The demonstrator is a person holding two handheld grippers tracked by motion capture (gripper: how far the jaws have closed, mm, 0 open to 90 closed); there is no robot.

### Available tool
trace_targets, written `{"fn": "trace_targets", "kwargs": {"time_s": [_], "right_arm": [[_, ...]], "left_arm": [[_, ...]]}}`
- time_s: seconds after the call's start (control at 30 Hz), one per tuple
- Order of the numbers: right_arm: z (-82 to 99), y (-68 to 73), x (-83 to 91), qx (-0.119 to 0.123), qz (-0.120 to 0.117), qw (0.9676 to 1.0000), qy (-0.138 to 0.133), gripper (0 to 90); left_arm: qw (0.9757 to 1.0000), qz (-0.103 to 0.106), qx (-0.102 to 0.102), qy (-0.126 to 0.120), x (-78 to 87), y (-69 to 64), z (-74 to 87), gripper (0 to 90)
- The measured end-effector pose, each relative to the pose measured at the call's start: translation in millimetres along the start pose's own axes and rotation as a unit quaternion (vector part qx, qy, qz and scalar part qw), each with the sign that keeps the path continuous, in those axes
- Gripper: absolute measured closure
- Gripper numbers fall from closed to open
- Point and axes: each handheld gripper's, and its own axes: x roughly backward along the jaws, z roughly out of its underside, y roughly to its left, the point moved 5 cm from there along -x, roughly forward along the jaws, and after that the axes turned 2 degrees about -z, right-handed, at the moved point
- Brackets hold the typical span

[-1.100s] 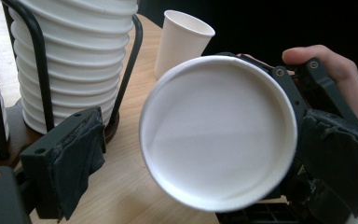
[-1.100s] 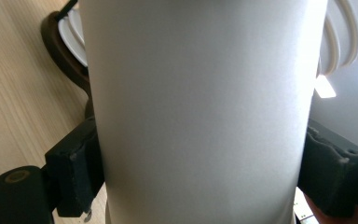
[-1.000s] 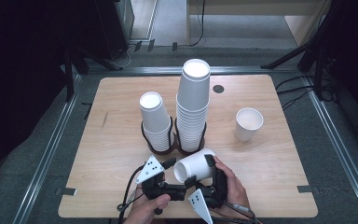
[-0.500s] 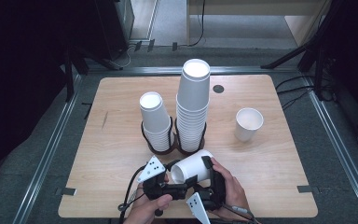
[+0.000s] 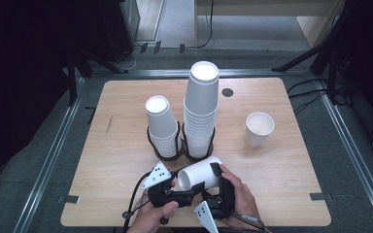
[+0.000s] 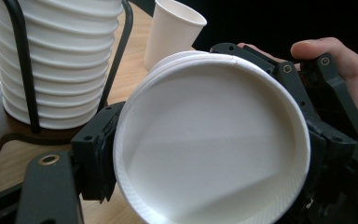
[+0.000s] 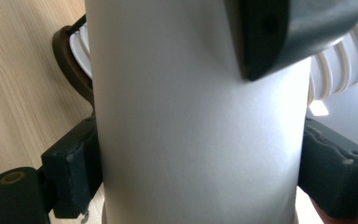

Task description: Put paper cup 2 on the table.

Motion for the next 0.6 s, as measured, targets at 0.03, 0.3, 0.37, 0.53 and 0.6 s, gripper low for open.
{"fn": "trace_targets", "kwargs": {"time_s": [0.03, 0.3, 0.37, 0.53, 0.6], "right_arm": [[-0.5, 0.0, 0.0, -0.002, -0.001, 1.0, -0.001, 11.1], [-2.1, 0.3, 0.6, -0.009, -0.003, 0.9999, -0.007, 10.0], [-2.3, 0.4, 1.0, -0.01, -0.003, 0.9999, -0.006, 9.8], [-1.8, 1.4, 2.5, -0.013, -0.013, 0.9998, 0.001, 2.6], [-1.4, 1.8, 3.1, -0.024, -0.021, 0.9995, 0.002, 0.0]], "left_arm": [[1.0, 0.002, 0.0, 0.0, 0.6, 0.7, -0.3, 22.0], [0.9999, 0.008, 0.012, -0.005, 3.2, 5.3, -1.9, 22.8], [0.9999, 0.008, 0.013, -0.006, 3.6, 5.9, -2.2, 22.9], [0.9997, -0.011, 0.011, -0.016, 8.6, 11.8, -5.0, 23.1], [0.9996, -0.014, 0.01, -0.024, 11.6, 14.1, -6.8, 23.1]]}}
